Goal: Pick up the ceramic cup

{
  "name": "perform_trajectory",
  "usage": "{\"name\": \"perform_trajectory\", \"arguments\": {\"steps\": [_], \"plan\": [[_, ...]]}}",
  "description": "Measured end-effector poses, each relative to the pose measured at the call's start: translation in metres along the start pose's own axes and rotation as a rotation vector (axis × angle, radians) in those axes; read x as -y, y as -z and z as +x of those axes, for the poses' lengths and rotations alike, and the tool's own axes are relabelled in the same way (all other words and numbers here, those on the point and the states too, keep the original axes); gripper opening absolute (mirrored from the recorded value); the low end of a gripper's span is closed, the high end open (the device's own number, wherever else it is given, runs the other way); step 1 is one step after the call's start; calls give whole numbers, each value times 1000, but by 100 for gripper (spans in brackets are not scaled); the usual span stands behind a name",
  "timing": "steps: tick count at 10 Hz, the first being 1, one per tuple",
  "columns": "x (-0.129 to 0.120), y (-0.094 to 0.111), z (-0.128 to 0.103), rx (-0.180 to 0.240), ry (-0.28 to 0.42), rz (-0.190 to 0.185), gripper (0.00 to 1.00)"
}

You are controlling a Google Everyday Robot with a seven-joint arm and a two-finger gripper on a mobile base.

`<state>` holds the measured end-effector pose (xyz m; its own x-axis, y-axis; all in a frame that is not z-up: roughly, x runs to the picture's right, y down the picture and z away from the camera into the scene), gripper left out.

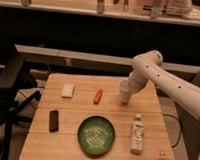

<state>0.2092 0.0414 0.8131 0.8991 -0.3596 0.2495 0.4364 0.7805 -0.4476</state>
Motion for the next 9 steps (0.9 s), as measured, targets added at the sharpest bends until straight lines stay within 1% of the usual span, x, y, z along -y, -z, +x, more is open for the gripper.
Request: {"name": "perform_trajectory", "arguments": {"steps": [9], "plan": [[4, 14, 1, -6, 15, 0, 3]]}}
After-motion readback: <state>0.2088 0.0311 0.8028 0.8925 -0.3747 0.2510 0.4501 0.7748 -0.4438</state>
